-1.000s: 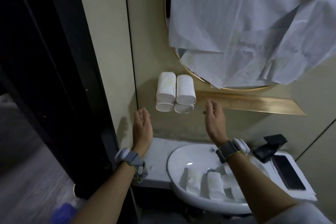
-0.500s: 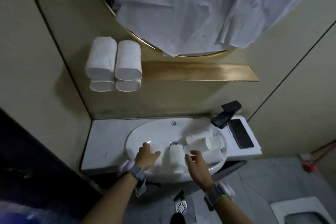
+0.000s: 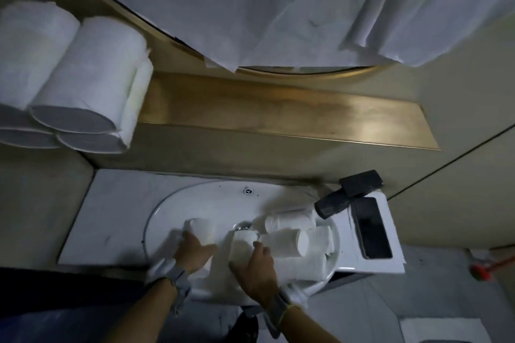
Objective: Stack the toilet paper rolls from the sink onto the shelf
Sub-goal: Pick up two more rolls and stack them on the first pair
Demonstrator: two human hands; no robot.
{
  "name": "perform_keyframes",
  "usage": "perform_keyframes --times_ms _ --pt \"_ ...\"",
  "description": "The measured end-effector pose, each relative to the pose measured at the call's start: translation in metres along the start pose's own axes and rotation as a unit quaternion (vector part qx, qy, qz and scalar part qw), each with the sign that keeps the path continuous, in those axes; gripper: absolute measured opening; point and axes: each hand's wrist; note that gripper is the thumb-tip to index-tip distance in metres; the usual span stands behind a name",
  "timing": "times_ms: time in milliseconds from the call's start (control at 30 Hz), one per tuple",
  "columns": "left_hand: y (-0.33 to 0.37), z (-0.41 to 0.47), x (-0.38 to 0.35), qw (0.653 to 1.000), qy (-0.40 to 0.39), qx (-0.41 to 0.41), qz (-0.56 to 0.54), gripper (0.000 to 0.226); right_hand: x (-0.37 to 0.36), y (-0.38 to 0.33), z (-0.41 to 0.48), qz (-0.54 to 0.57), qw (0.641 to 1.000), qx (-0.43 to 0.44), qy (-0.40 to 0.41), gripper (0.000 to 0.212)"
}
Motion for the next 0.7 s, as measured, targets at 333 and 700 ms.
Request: perform_keyframes --times_ms 333,700 --pt "0.054 -0.043 -0.008 0.989 -0.060 -0.075 -0.112 0.066 0.015 0.046 0.030 -0.089 0.986 -0.079 0.114 0.127" --pt "0.044 -0.086 0.024 0.962 -0.116 -0.168 -0.184 0.061 0.065 0.008 -0.054 0.472 0.878 -0.029 0.068 0.063"
Point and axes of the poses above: each hand's wrist, its own z-axis towards the middle knuckle, its own x-axis out of the back of the hand, y = z × x, and after that the axes turned 5 degrees about y, right-handed
